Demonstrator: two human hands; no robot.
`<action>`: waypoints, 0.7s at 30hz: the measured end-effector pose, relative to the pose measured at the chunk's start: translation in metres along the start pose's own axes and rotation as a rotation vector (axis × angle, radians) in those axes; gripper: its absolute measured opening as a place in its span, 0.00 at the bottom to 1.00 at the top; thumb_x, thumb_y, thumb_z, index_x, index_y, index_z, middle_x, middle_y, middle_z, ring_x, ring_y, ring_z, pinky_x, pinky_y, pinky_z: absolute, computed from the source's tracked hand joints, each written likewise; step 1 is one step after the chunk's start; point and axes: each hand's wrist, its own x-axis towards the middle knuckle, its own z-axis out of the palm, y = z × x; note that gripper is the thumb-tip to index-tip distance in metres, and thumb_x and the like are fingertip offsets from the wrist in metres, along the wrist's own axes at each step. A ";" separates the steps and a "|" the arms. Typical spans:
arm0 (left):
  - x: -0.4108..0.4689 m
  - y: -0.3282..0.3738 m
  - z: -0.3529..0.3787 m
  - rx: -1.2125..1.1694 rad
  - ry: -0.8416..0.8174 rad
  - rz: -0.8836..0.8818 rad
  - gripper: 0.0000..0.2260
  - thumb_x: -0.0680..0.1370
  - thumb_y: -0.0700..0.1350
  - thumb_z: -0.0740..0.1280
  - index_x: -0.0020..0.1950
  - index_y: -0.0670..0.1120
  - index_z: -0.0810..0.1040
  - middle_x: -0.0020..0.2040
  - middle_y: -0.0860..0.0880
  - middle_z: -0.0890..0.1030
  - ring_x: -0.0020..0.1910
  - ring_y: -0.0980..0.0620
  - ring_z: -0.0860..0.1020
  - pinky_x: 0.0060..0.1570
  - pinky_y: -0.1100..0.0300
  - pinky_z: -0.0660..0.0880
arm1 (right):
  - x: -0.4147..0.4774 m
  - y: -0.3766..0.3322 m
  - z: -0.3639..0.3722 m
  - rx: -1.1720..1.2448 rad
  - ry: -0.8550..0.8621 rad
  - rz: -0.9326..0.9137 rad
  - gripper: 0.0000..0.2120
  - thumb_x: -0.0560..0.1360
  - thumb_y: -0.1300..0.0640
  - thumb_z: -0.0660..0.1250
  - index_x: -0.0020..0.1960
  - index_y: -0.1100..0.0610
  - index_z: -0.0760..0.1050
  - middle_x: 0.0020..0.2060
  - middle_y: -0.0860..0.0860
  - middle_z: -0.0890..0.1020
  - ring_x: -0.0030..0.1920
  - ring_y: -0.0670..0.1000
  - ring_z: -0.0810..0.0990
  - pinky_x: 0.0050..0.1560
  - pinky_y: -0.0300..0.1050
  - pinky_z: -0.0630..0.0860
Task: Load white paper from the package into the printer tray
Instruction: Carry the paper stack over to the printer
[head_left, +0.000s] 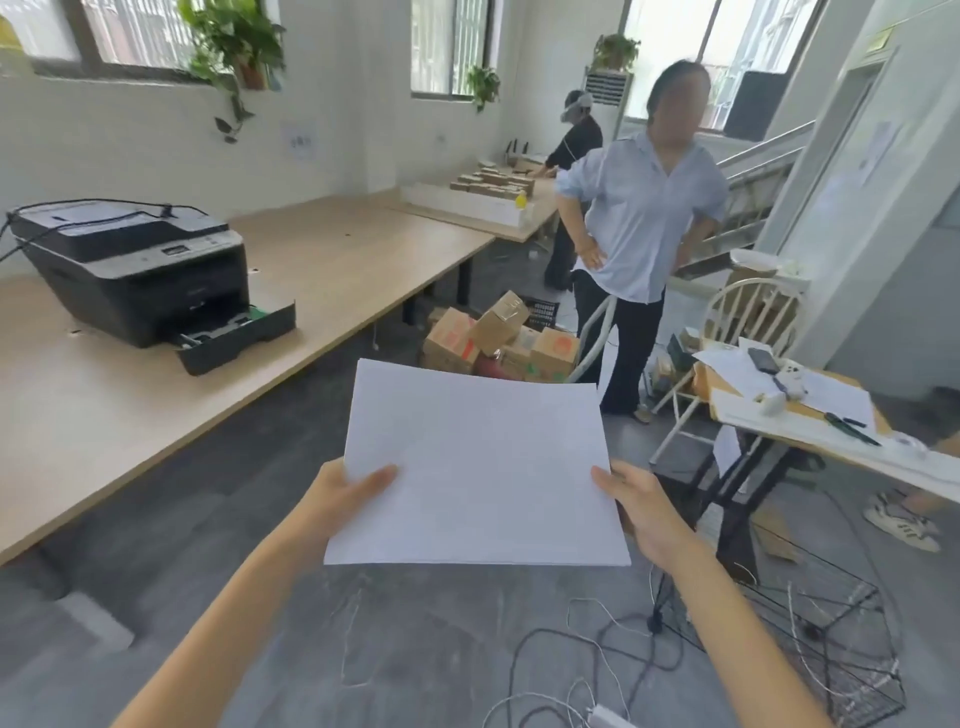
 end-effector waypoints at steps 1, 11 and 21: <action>-0.001 -0.001 -0.006 -0.004 0.023 0.001 0.09 0.75 0.50 0.71 0.52 0.48 0.82 0.48 0.49 0.87 0.45 0.47 0.86 0.40 0.55 0.82 | 0.008 0.000 0.006 0.004 -0.029 0.001 0.11 0.78 0.57 0.63 0.58 0.58 0.78 0.50 0.54 0.85 0.48 0.55 0.83 0.53 0.53 0.78; 0.004 -0.005 -0.041 -0.041 0.166 -0.001 0.09 0.75 0.51 0.71 0.52 0.50 0.82 0.47 0.51 0.87 0.44 0.49 0.86 0.39 0.58 0.81 | 0.072 -0.002 0.050 0.000 -0.165 -0.007 0.08 0.78 0.57 0.64 0.53 0.58 0.79 0.42 0.48 0.87 0.41 0.48 0.86 0.37 0.39 0.81; 0.048 -0.011 -0.080 -0.077 0.235 0.013 0.08 0.75 0.50 0.70 0.51 0.49 0.81 0.47 0.51 0.87 0.42 0.50 0.86 0.36 0.61 0.81 | 0.147 0.001 0.097 0.057 -0.193 0.000 0.08 0.78 0.56 0.64 0.54 0.56 0.79 0.49 0.52 0.86 0.48 0.55 0.85 0.51 0.54 0.81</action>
